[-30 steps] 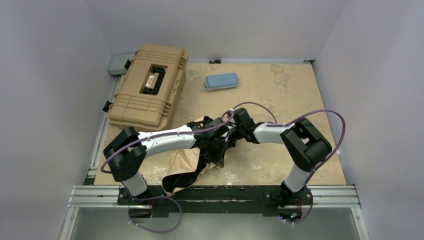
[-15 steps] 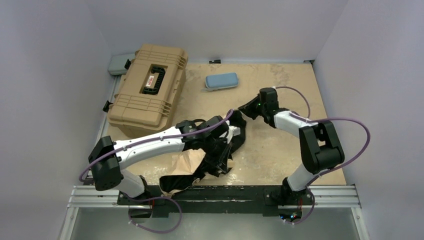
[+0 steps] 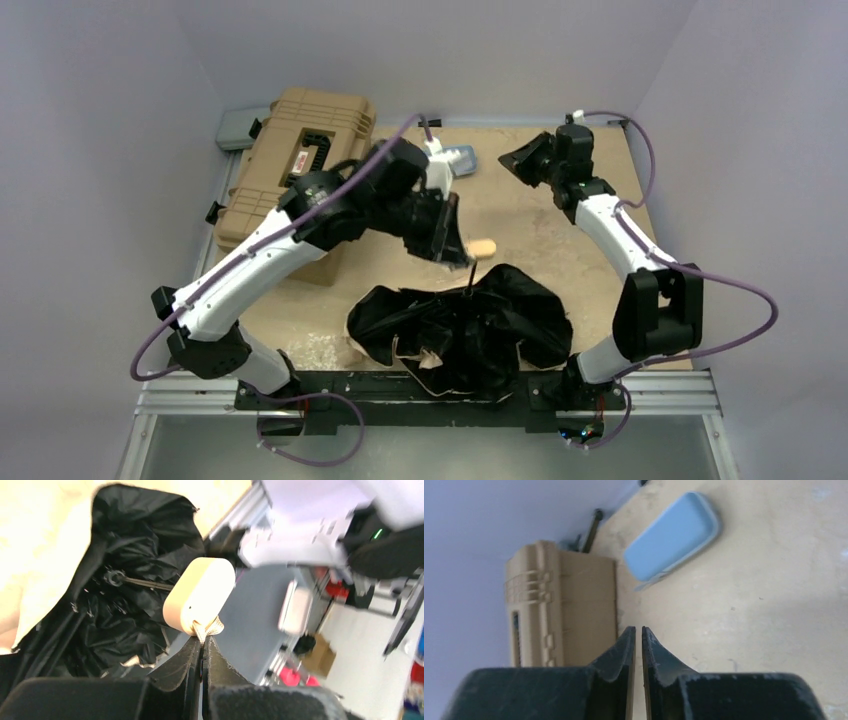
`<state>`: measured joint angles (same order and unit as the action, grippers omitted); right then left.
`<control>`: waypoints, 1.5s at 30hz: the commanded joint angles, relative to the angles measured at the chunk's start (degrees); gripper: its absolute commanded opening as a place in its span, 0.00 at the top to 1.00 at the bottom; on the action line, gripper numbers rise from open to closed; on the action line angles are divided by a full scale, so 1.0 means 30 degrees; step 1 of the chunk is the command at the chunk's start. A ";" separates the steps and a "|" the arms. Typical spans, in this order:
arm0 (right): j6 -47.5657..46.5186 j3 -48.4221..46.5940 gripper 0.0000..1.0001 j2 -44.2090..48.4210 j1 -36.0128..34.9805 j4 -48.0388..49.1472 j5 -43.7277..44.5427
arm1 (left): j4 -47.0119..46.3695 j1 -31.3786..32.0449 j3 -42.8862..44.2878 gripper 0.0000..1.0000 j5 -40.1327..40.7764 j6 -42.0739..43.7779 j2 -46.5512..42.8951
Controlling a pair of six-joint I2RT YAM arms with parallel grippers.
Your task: Open the umbrella
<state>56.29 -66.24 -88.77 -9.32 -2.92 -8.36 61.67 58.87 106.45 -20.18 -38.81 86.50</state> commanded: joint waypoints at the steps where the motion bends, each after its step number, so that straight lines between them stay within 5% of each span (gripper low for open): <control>1: -0.3734 -0.1859 0.79 0.2407 -0.0106 -0.0866 -0.4120 | 0.0236 -0.1824 0.3176 1.00 0.0913 -0.1148 0.0633; 5: -0.4226 -0.2328 0.41 0.4462 -0.0129 -0.1753 -0.4989 | -0.0891 -0.2589 0.3770 1.00 0.0643 -0.1406 0.1108; 9: -0.4501 -0.2723 0.28 0.5265 -0.0137 -0.3154 -0.5514 | -0.1507 -0.2961 0.4824 1.00 -0.0091 -0.1478 0.1867; 16: -0.1405 -0.2571 0.29 0.6089 -0.0163 -1.1794 -0.3742 | -0.3530 -0.3341 0.4618 1.00 -0.1346 -0.1212 0.2677; 22: 0.1501 0.1813 0.34 0.7919 -0.0433 -1.0495 -0.6191 | -0.5135 -0.3354 0.3034 1.00 -0.2636 -0.1543 0.2424; 32: 0.2160 0.2724 0.32 0.6038 -0.4543 -1.0919 -0.6673 | -0.5724 -0.3273 0.1801 1.00 -0.3738 -0.1020 0.1926; 45: 0.0528 0.4623 0.33 0.4615 -0.4625 -1.1120 -0.5955 | -0.5830 -0.3266 0.1081 1.00 -0.3026 -0.0571 0.0791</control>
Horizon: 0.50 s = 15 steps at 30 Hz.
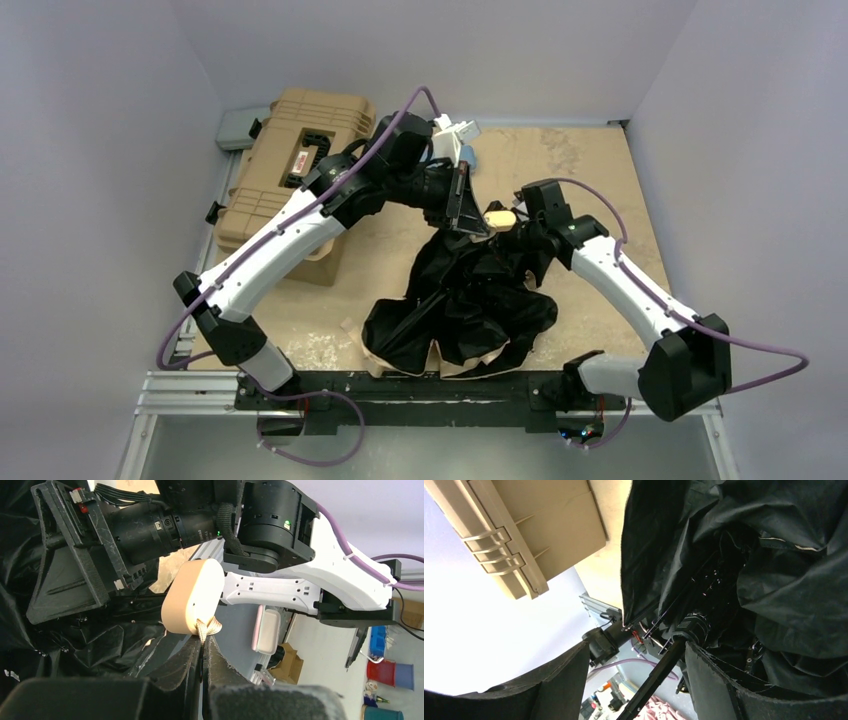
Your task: Open the umbrella
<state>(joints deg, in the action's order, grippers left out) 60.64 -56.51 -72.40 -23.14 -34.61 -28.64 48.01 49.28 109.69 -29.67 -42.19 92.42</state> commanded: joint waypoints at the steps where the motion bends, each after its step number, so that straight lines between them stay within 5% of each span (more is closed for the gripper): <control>1: -0.0971 0.1563 0.33 -0.1074 -0.0019 -0.0352 0.0809 | -0.1293 -0.0077 -0.0011 1.00 0.0109 0.0559 -0.1228; 15: -0.6316 -0.1496 0.32 -0.4248 0.3473 -0.2756 0.2139 | -0.1772 -0.0065 -0.0831 1.00 0.0224 0.0463 -0.2138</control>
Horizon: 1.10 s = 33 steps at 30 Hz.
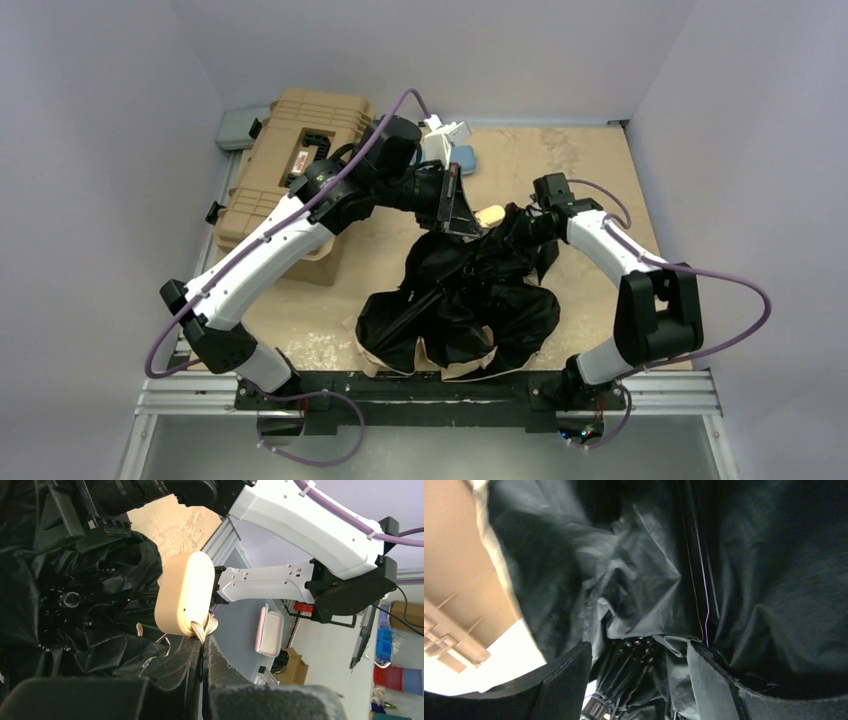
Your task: Open the umbrella
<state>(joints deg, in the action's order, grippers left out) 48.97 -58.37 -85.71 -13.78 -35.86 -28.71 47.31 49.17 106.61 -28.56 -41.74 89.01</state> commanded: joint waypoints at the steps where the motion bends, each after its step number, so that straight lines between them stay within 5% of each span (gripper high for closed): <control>1: -0.2249 -0.0663 0.32 0.0271 0.0200 -0.2128 0.1927 | -0.1694 -0.0040 0.0509 1.00 -0.0233 0.0259 -0.0917; 5: -0.1069 0.0336 0.33 0.1573 -0.0063 -0.1343 0.0324 | -0.0964 -0.0056 0.3744 1.00 -0.0497 0.0652 0.0282; 13: -0.0497 -0.3602 0.33 0.2614 -0.0143 -0.3447 -0.0410 | 0.0912 -0.0180 0.8841 1.00 -0.0756 0.1309 0.3401; 33: 0.2124 -0.0399 0.41 0.3385 -0.2030 -0.1134 -0.0939 | -0.2777 -0.0731 1.0128 1.00 -0.1078 -0.0299 0.3716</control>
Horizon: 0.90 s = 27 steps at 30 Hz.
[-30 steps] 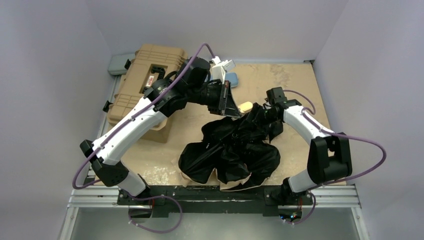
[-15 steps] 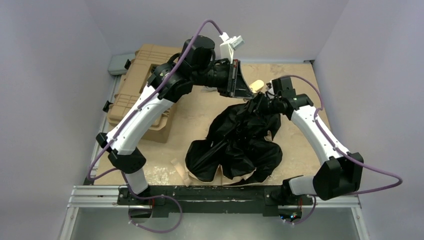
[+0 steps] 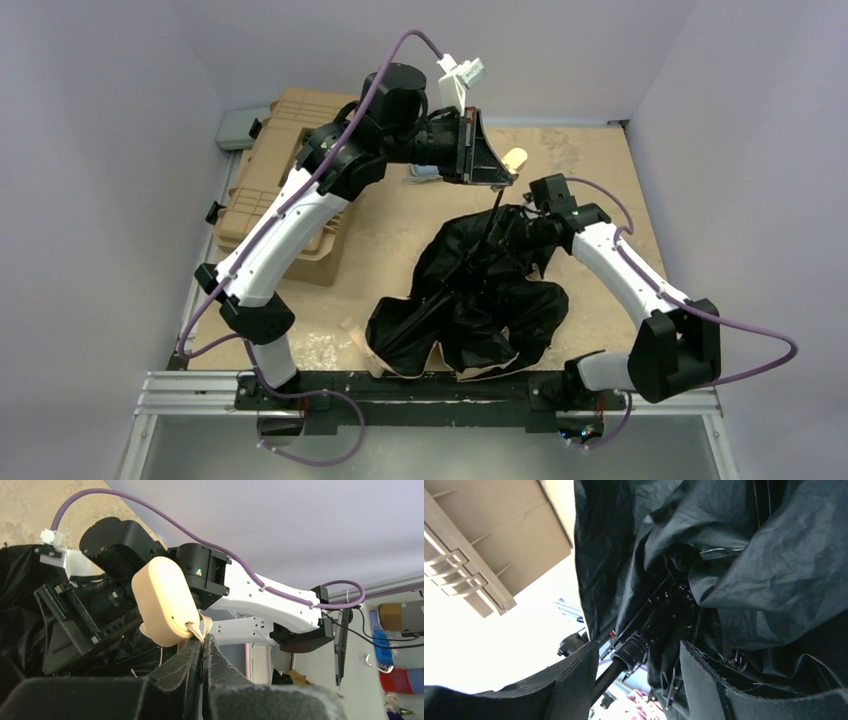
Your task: Open the umbrella
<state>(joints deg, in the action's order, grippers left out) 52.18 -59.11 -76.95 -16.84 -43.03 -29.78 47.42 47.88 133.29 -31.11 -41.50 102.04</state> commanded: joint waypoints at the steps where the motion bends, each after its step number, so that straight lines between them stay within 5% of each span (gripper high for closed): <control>1: 0.1393 -0.0195 0.42 0.0433 -0.1275 0.1434 -0.0641 | -0.2852 -0.0313 0.1307 1.00 -0.0241 -0.0403 -0.0561; 10: 0.1286 -0.0029 0.39 0.0620 -0.2046 0.0933 -0.1938 | -0.2970 -0.0735 0.1478 1.00 -0.1075 0.0334 -0.0614; 19: -0.1676 -0.2198 0.27 -0.0110 -0.0159 0.0084 0.1768 | -0.3952 -0.1856 0.2131 1.00 -0.0515 0.1045 -0.1524; 27: -0.2725 -0.1767 0.25 0.1840 -0.0157 0.3380 0.1410 | -1.1508 -0.2190 0.2263 1.00 0.0780 -0.0199 -0.2678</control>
<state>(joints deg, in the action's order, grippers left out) 47.66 -64.60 -75.92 -17.17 -39.00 -26.37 32.58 41.34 136.05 -32.40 -41.41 99.42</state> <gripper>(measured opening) 0.744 0.010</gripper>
